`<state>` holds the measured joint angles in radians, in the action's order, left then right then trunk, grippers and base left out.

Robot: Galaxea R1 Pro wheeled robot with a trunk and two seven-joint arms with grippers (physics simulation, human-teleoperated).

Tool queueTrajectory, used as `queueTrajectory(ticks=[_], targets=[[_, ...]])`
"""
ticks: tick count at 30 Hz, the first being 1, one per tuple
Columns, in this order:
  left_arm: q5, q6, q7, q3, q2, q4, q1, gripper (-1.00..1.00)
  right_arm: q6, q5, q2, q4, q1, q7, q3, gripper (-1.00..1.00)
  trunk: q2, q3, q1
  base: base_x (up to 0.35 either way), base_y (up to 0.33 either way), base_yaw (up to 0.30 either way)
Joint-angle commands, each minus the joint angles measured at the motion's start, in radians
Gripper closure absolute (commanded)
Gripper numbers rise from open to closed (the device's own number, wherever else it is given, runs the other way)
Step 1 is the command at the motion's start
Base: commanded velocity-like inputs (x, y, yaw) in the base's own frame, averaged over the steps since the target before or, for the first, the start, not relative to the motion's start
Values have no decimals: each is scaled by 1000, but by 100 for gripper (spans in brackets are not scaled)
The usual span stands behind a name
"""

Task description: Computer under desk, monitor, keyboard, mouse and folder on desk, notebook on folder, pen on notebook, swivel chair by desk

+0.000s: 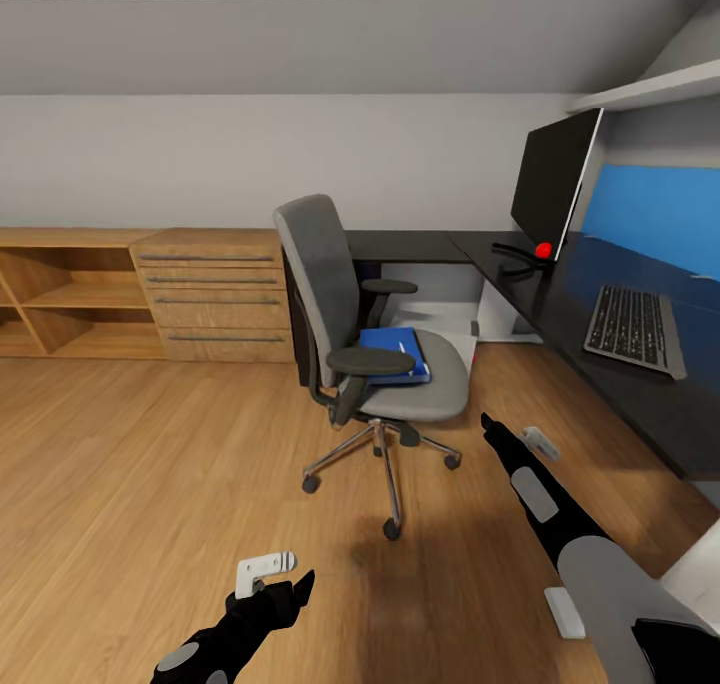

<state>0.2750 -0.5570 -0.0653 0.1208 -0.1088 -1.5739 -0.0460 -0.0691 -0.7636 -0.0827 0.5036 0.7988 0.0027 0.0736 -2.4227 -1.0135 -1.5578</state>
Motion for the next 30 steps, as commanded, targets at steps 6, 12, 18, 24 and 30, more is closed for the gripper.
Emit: queueTrajectory(ticks=[6, 12, 18, 24, 30], targets=[[10, -4, -8, 0, 0, -1, 0, -100, -3, -12, 5, 0, 0, -1, -2, -100, 0, -1, 0, 114, 0, 0], [10, -4, -8, 0, 0, -1, 0, -100, -3, -13, 3, 1, 0, -1, -2, -100, 0, -1, 0, 300, 0, 0], [10, -4, -8, 0, 0, 0, 0, -100, -3, -13, 2, 1, 0, -1, -1, -100, 0, -1, 0, 295, 0, 0], [11, -3, -9, 0, 0, 0, 0, -100, -3, -13, 1, 2, -1, -1, -1, -100, 0, -1, 0, 283, 0, 0], [12, -3, -10, 0, 0, 0, 0, -100, -4, -13, 1, 2, -1, 0, -1, -100, 0, -1, 0, 97, 0, 0]])
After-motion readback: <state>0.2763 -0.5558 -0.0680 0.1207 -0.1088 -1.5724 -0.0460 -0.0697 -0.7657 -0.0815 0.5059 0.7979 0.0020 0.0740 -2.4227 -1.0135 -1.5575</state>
